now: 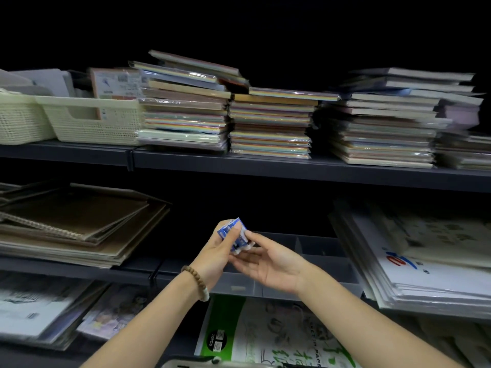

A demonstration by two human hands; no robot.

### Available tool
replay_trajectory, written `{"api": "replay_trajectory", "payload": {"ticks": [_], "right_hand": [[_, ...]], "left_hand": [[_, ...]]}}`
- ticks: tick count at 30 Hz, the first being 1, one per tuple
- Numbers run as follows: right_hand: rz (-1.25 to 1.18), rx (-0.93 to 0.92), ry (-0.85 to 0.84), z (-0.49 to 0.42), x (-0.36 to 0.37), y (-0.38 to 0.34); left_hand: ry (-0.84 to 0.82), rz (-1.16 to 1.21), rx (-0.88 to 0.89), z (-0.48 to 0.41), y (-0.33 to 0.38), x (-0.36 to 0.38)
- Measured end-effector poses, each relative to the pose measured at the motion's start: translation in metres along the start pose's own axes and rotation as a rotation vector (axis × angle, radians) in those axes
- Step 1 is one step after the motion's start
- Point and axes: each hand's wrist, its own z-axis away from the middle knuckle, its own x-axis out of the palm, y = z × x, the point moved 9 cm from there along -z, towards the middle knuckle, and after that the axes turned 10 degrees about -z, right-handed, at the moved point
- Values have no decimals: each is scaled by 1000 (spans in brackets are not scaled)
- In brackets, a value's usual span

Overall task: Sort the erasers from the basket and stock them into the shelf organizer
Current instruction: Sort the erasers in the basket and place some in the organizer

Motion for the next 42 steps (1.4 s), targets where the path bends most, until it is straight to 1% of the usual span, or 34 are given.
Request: {"api": "replay_trajectory", "payload": {"ticks": [2,4,6,8,10,12,15,17,19,21,24,25,27,29,33,35,37,39,42], "right_hand": [[-8,-63,19,-6,-2,-5],[29,-176,84,-12,-9,-19],[165,-301,156,-15,-15,-40],[355,-375,243,-16,-22,-56],[555,-381,327,-20,-32,-60],[675,-388,359,-22,-39,-58],[739,-458,338,-21,-39,-64],[782,-475,271,-23,-30,-66],[829,-489,211,-26,-20,-64],[831,-493,170,-31,-11,-60],[815,-470,150,-39,-10,-60],[810,-455,159,-41,-12,-62],[865,-409,194,-48,-20,-67],[1034,-328,207,-57,-26,-68],[1445,-120,86,-86,-25,-51],[1643,-10,54,-103,-26,-38],[1809,69,66,-118,-31,-29],[1897,121,78,-128,-35,-21],[1932,173,64,-134,-42,-11]], "left_hand": [[-32,-79,32,0,3,-7],[-32,-181,42,-3,3,-19],[14,-281,3,-6,-5,-40],[20,-369,-48,-6,-19,-53],[16,-402,-78,-2,-31,-54],[68,-429,-69,-1,-33,-58],[121,-424,-9,-6,-20,-63],[69,-448,14,-11,-12,-56],[18,-521,24,-14,-9,-46],[29,-577,39,-16,-6,-42],[68,-604,43,-21,-7,-50],[88,-550,10,-24,-11,-57],[134,-362,-86,-28,-22,-72],[168,-229,-167,-29,-35,-83],[181,-99,-268,-28,-65,-85],[200,-53,-296,-28,-77,-85],[216,-39,-301,-30,-82,-86],[219,-26,-297,-33,-85,-87],[206,6,-299,-35,-88,-85]]}}
